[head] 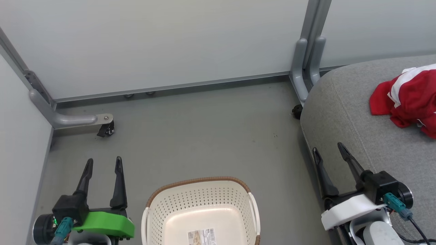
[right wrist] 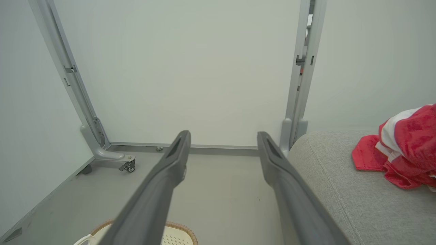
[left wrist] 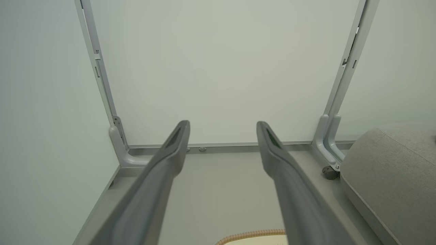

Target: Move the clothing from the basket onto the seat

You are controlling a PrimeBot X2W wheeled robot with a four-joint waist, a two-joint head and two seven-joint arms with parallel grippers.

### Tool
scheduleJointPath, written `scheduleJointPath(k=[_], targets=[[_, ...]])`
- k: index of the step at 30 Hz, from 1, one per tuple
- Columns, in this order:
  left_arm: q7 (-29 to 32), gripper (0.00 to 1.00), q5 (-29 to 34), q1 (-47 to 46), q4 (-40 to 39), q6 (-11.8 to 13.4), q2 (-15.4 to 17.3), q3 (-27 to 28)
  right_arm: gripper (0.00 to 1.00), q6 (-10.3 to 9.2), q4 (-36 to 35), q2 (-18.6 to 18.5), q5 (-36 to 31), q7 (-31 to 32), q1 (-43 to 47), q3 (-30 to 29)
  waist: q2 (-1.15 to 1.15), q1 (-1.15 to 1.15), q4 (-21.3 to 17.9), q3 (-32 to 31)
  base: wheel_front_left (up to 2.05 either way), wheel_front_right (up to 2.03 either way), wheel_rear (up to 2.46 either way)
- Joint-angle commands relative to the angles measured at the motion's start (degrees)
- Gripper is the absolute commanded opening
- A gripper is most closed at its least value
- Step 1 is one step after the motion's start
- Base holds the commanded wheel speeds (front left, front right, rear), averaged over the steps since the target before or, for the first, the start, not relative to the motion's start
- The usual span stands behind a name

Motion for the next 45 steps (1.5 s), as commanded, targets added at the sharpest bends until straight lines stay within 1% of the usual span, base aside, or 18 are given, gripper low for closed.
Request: scheduleJointPath(k=[1, 5, 23, 45], targets=[[0.0, 0.00, 0.0, 0.0, 0.1, 0.0, 0.0, 0.1, 0.00, 0.01, 0.1, 0.0, 0.1, 0.0, 0.0, 0.0, 0.00, 0.00, 0.0, 0.0, 0.00, 0.00, 0.00], [0.2, 0.00, -0.3, 0.3, 2.3, 0.0, -0.2, 0.0, 0.00, 0.01, 2.0, 0.3, 0.3, 0.1, 1.1, 0.1, 0.00, 0.00, 0.0, 0.0, 0.00, 0.00, 0.00], [5.2, 0.00, -19.4, -0.8, 2.1, -0.5, -0.4, 1.7, 0.00, 0.00, 2.6, -0.6, 20.9, 4.3, 0.3, -1.2, 0.07, 0.00, -0.3, 0.1, 0.00, 0.00, 0.00], [10.0, 0.00, -37.9, -1.9, 1.9, -1.0, -0.6, 3.2, 0.00, -0.01, 3.2, -1.1, 40.2, 8.7, -0.4, -3.0, 0.16, 0.00, -0.7, 0.1, 0.00, 0.00, 0.00]])
